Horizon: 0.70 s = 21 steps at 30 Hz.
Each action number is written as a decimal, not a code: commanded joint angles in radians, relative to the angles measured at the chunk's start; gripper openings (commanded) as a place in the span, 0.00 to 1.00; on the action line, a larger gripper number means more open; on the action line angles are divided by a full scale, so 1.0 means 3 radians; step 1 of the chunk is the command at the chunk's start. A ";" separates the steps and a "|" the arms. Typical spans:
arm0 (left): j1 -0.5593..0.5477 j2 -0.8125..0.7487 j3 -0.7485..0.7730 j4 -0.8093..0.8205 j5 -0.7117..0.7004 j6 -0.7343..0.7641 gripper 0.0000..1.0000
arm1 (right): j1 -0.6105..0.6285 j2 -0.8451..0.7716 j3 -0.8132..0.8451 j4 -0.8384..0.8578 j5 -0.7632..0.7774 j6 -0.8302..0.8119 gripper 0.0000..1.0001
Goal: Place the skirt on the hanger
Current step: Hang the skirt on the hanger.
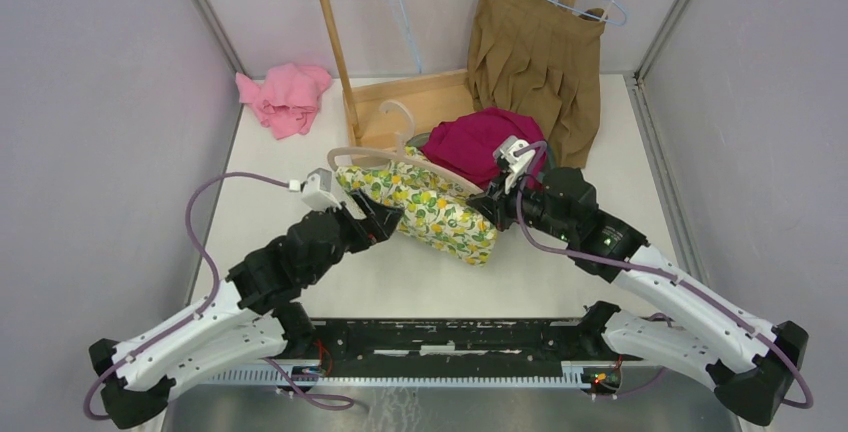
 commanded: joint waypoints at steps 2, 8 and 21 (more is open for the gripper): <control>0.0017 -0.0248 -0.0734 0.0411 -0.0178 -0.0425 0.99 | 0.0014 -0.0142 0.0093 0.0166 0.0317 -0.0067 0.01; 0.0030 -0.0654 -0.1578 0.1175 -0.0346 -0.0825 0.84 | 0.0015 -0.0140 0.0106 0.0105 0.0457 -0.0079 0.01; 0.0333 -0.0250 -0.2201 0.2937 -0.0283 -0.0752 0.99 | 0.0016 -0.0329 0.0136 0.0025 0.0605 0.0006 0.01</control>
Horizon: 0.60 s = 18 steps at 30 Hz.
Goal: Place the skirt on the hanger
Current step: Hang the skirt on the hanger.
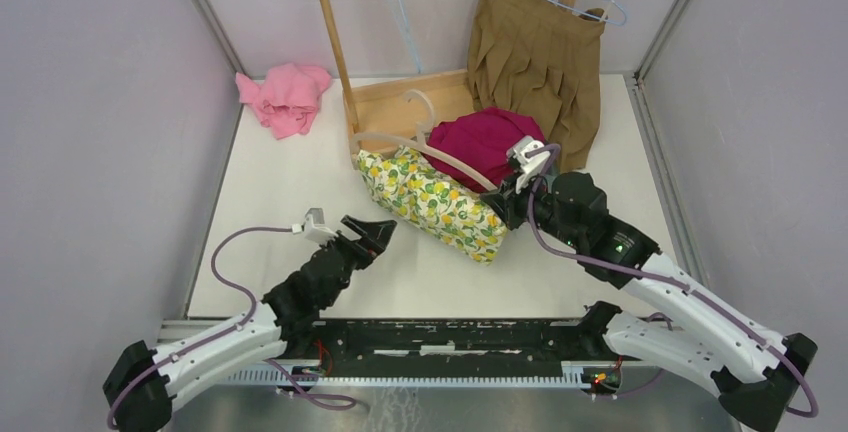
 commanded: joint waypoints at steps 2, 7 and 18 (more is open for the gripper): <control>0.0364 0.0393 -0.0050 0.1069 0.0159 -0.0086 0.99 | 0.0015 -0.0190 0.0168 0.0244 0.0105 0.0070 0.01; 0.0802 0.1079 -0.0040 0.1831 0.0645 -0.0238 0.99 | 0.0014 -0.0223 0.0247 0.0228 0.0063 0.0094 0.01; 0.0902 0.1460 -0.0186 0.2972 0.0456 -0.0460 0.99 | 0.0011 -0.0181 0.0408 0.0207 0.0035 0.0079 0.01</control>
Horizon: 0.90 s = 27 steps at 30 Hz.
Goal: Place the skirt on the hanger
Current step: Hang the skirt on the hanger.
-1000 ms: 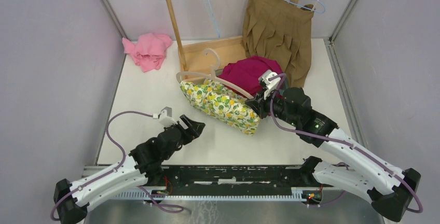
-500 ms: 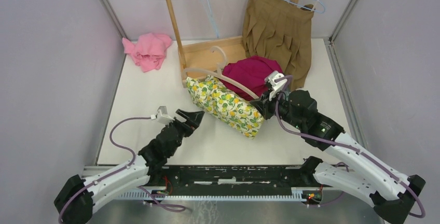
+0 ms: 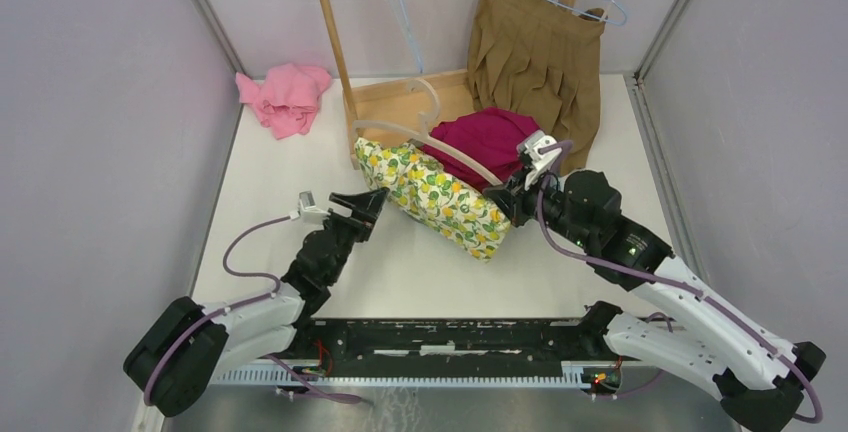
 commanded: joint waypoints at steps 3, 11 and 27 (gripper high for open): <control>0.0019 -0.0073 -0.0035 0.0657 -0.0219 -0.0121 0.99 | 0.0014 -0.0029 0.0294 0.0324 0.0017 0.0034 0.01; 0.0016 0.0327 -0.0047 0.0992 -0.0232 -0.0117 0.99 | 0.0014 0.0023 0.0441 0.0332 -0.0062 0.0050 0.01; 0.0019 0.1870 0.0105 0.2987 -0.0192 -0.0012 1.00 | 0.0014 -0.0043 0.0573 0.0179 -0.0041 0.0055 0.01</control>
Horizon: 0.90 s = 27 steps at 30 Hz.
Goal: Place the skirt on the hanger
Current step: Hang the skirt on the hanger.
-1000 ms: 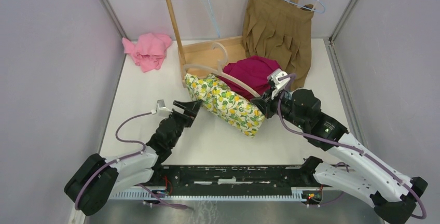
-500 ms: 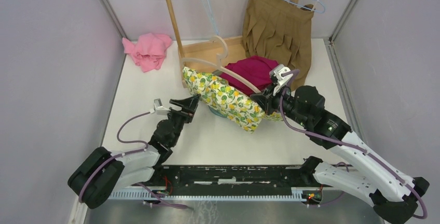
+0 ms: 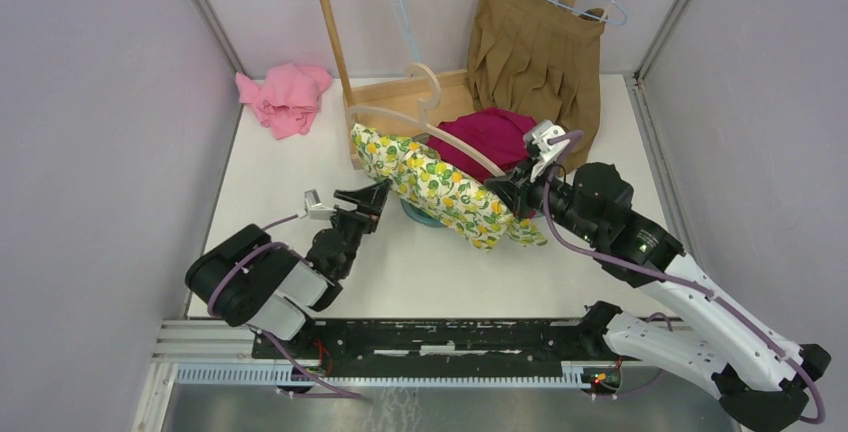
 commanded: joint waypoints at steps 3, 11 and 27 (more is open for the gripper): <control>0.0010 0.0213 0.0241 0.0871 0.0127 0.0112 0.97 | 0.0012 -0.0118 0.0244 0.0276 0.0004 0.0046 0.01; 0.0007 0.0085 0.0346 0.0873 0.0104 0.0319 1.00 | 0.0014 -0.0144 0.0251 0.0252 0.0002 0.0048 0.01; 0.0007 0.0239 0.0674 0.0874 0.0243 0.0349 0.61 | 0.0014 -0.0174 0.0382 0.0147 -0.0005 0.0044 0.01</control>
